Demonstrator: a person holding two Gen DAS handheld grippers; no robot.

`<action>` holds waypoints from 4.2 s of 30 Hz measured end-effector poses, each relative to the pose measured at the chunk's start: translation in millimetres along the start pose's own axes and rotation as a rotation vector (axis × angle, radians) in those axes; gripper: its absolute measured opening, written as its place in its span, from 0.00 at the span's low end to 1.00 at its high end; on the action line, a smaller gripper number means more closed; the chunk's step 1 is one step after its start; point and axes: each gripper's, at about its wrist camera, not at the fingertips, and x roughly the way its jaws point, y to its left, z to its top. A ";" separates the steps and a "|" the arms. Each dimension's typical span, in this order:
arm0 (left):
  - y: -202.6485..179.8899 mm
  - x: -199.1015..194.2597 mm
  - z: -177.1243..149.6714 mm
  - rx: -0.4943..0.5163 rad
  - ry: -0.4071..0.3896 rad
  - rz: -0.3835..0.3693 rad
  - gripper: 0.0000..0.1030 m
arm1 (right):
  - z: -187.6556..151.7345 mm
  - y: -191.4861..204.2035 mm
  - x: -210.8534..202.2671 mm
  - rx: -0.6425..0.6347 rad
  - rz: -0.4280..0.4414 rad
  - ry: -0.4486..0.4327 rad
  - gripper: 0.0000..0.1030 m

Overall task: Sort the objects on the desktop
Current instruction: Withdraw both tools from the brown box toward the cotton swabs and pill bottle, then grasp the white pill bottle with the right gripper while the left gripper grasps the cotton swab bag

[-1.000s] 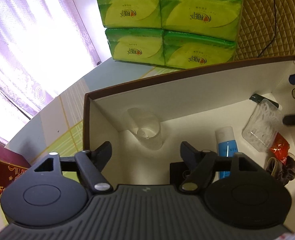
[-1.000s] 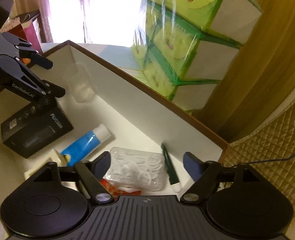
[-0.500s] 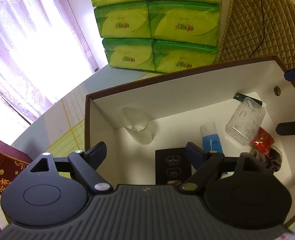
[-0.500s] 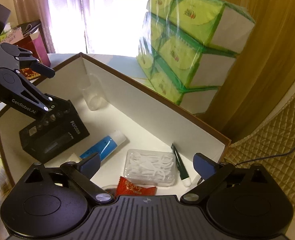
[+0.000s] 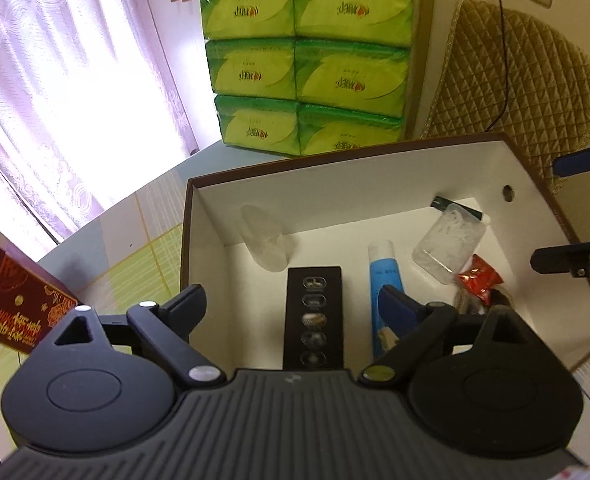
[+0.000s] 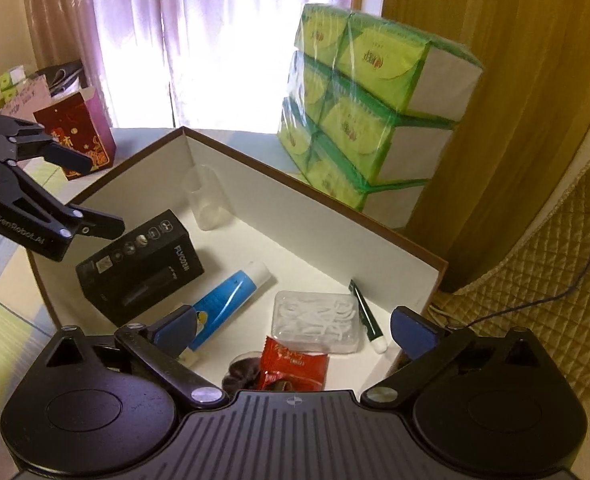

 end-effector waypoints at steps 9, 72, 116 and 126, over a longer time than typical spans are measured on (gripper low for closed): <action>-7.0 -47.0 -18.7 -0.064 -0.066 0.023 0.89 | -14.4 21.9 -34.9 0.039 -0.037 -0.040 0.98; -52.9 -124.6 -228.4 -0.337 0.103 0.134 0.89 | -163.5 138.8 -50.3 0.245 0.051 0.141 0.98; -38.2 -31.1 -220.5 -0.247 0.169 0.057 0.79 | -155.1 127.0 27.9 0.269 0.081 0.156 0.98; -21.4 -1.8 -219.2 -0.247 0.170 0.047 0.43 | -144.0 137.0 40.0 0.210 0.123 0.146 0.98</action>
